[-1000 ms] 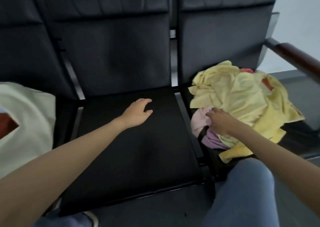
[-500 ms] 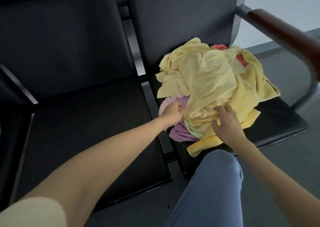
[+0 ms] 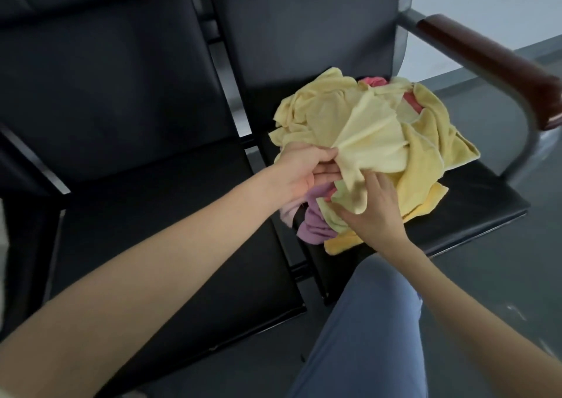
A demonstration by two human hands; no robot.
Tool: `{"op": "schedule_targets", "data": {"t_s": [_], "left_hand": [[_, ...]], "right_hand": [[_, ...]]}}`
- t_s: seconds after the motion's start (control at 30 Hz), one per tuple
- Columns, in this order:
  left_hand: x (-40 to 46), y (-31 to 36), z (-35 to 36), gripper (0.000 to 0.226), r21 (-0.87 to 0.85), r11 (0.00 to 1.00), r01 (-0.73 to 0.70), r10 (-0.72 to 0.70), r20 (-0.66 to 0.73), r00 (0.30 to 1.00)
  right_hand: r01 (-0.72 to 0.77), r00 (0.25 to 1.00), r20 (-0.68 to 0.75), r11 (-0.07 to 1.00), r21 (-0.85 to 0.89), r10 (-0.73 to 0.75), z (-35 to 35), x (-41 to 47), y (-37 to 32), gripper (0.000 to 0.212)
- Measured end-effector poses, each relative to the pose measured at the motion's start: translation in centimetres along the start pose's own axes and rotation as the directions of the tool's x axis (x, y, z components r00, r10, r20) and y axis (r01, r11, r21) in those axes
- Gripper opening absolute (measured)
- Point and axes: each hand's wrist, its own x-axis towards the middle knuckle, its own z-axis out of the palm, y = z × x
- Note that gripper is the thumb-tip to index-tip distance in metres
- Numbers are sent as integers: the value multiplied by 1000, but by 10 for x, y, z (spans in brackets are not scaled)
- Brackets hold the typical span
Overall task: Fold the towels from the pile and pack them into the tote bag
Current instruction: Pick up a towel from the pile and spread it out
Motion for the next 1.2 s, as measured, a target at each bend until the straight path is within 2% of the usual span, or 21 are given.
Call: {"op": "schedule_targets", "data": {"t_s": [0.07, 0.13, 0.23, 0.3, 0.33, 0.43, 0.5, 0.63, 0.77, 0.87, 0.93, 1.0, 1.03, 1.1, 1.2], "left_hand": [[-22, 6, -6, 11, -4, 1000, -14, 14, -5, 1000], [-38, 14, -17, 18, -89, 995, -34, 32, -29, 999], [-58, 27, -46, 18, -351, 934, -61, 34, -83, 996], [-70, 29, -69, 21, -478, 877, -56, -3, -122, 993], [-76, 27, -80, 23, -488, 872, -42, -25, -129, 991], [-95, 14, -113, 20, -394, 918, 51, -108, -124, 986], [-106, 2, -135, 22, -337, 935, 109, -172, -164, 971], [-133, -27, -181, 35, -216, 969, 116, -185, -335, 924], [-163, -61, -229, 35, -69, 988, 136, -152, -522, 840], [-183, -90, -269, 28, 90, 970, 227, -105, -684, 722], [-197, -108, -296, 19, 149, 947, 285, -88, -734, 674], [-214, -122, -321, 5, 202, 903, 380, -93, -771, 631], [-222, -128, -331, 6, 223, 874, 432, -98, -789, 606], [-234, -139, -348, 12, 241, 831, 501, -122, -800, 587], [-245, -148, -362, 17, 304, 777, 552, -135, -775, 617]], "right_hand": [[-15, 997, -78, 998, 57, 19, -2, 3, -13, 30], [-48, 991, -119, 994, 103, 60, -9, 6, -22, 19], [-27, 991, -128, 984, 175, 50, -20, 0, -38, 21], [18, 998, -60, 963, 268, -3, -29, -10, -51, 28], [48, 999, -6, 951, 305, -48, -32, -15, -57, 31], [125, 973, 140, 928, 351, -185, -36, -37, -76, 33], [86, 959, 220, 926, 369, -177, -33, -51, -86, 35], [98, 922, 328, 944, 315, -206, -11, -73, -99, 25], [50, 868, 435, 914, 403, -239, 19, -98, -127, 9], [-54, 848, 493, 894, 444, -194, 44, -117, -151, 7], [-145, 818, 554, 876, 461, -156, 60, -127, -161, 10], [-271, 757, 642, 833, 483, -125, 71, -134, -169, 15], [-345, 713, 693, 808, 477, -105, 75, -135, -173, 18], [-444, 634, 770, 783, 436, -70, 83, -135, -179, 25], [-462, 600, 799, 800, 383, -36, 96, -128, -182, 39]]}}
